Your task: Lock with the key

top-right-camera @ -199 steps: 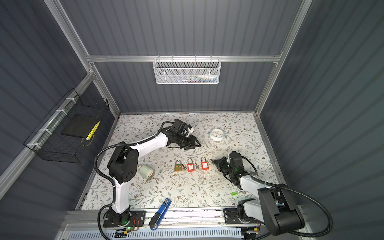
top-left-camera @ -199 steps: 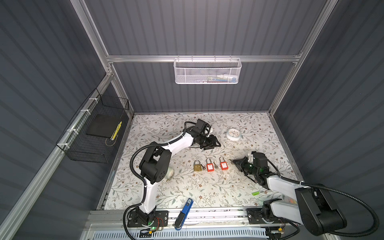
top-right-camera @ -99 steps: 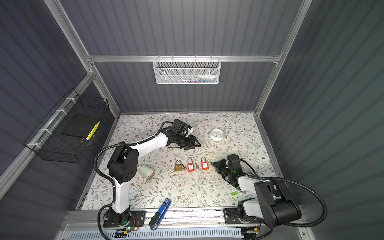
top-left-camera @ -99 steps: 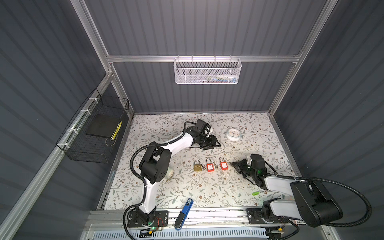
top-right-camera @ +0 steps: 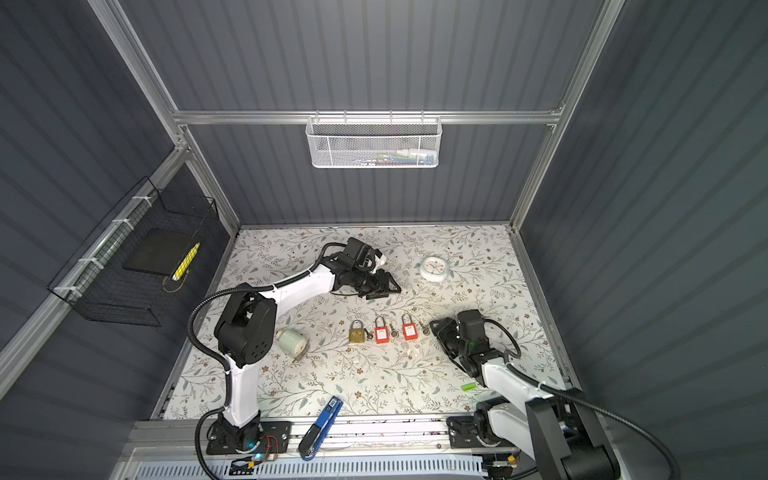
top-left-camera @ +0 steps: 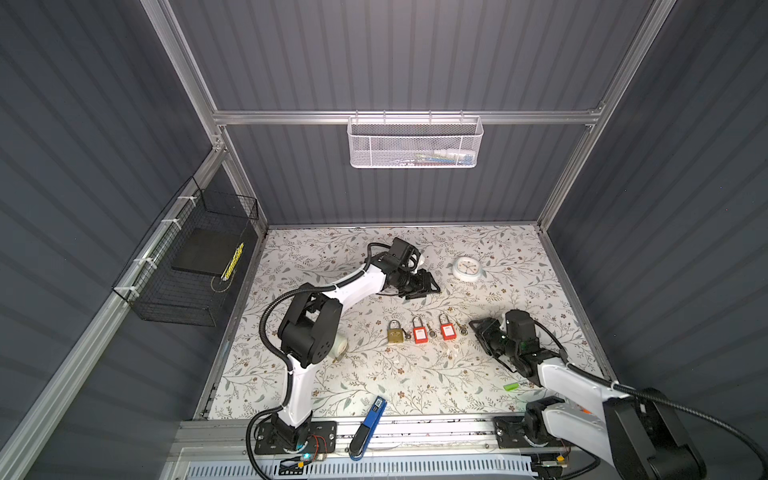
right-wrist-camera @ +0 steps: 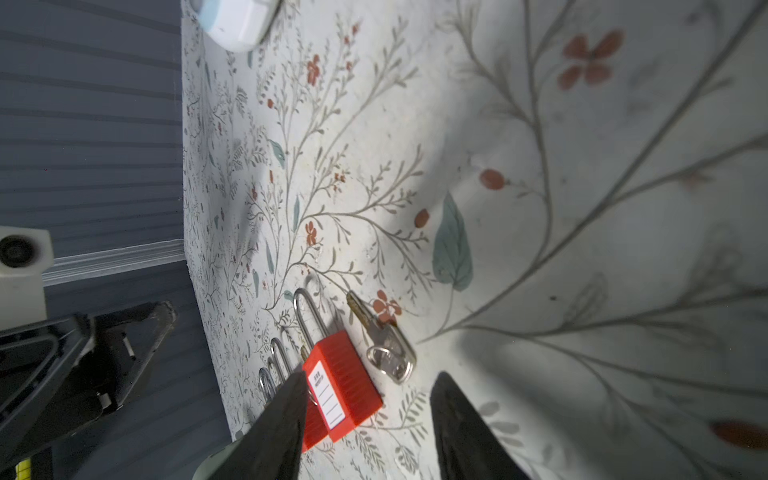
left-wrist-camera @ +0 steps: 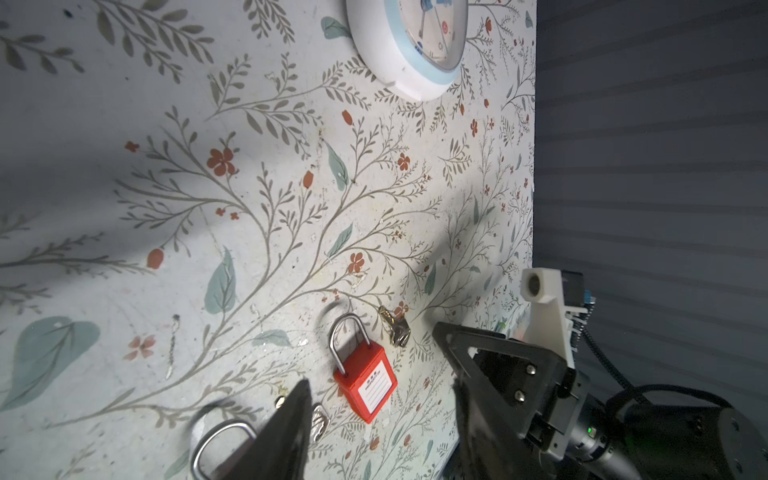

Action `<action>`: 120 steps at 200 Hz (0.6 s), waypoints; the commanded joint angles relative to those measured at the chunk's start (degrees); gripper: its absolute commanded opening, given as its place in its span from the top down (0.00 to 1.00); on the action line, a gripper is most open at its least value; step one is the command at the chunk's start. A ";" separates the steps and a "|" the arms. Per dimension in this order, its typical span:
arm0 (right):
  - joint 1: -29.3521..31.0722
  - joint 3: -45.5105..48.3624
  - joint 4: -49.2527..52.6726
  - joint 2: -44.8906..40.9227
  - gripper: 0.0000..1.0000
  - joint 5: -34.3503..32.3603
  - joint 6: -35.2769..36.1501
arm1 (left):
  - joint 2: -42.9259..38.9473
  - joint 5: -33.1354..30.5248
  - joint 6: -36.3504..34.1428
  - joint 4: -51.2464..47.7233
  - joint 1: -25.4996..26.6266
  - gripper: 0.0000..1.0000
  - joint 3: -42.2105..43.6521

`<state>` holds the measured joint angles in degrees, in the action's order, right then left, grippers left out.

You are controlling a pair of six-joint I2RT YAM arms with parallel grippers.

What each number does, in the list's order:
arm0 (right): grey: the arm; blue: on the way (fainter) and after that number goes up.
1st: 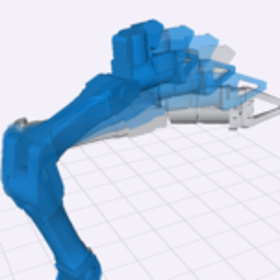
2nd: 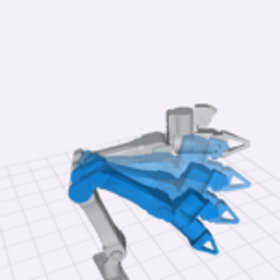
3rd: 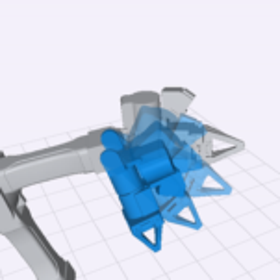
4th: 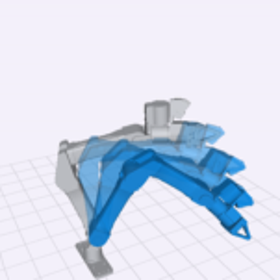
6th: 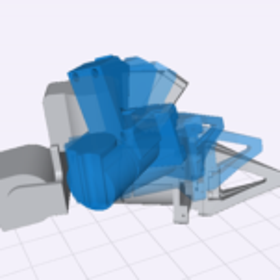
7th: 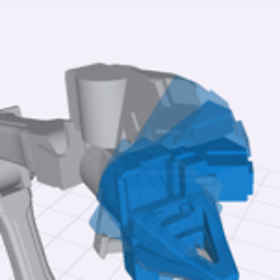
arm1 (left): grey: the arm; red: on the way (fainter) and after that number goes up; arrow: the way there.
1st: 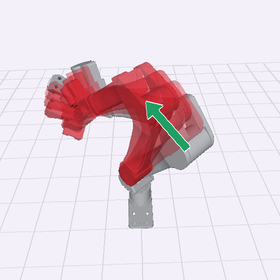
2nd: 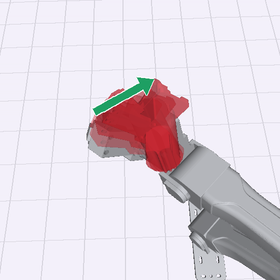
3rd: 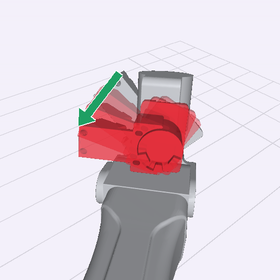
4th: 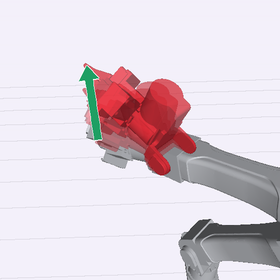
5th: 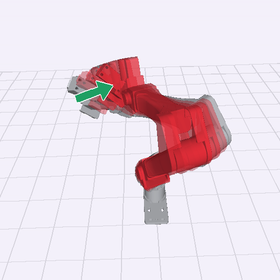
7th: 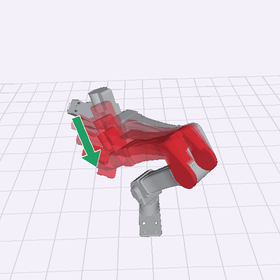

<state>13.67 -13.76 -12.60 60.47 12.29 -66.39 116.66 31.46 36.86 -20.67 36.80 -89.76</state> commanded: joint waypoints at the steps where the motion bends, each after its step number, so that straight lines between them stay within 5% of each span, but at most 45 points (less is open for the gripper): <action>1: -0.01 -3.52 11.17 -5.52 0.37 -6.83 5.97 | -3.61 -1.32 -2.00 -2.13 -1.60 0.10 0.58; 6: -0.05 -4.08 12.31 -6.75 0.33 -8.00 7.55 | -3.99 -1.77 -2.33 -2.31 -1.96 0.01 0.71; 48: -0.66 -9.97 16.26 -11.51 0.19 -18.00 23.14 | -14.57 -11.99 -8.86 2.97 -6.17 0.00 7.53; 120: -3.29 -8.30 -10.14 -4.38 0.05 -32.73 59.56 | -48.22 -57.05 -37.78 38.60 -7.79 0.00 40.44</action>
<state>12.62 -23.92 -9.89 53.56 -12.53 -23.38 72.51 -6.61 13.93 4.27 28.73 -56.62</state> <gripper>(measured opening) 0.932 0.997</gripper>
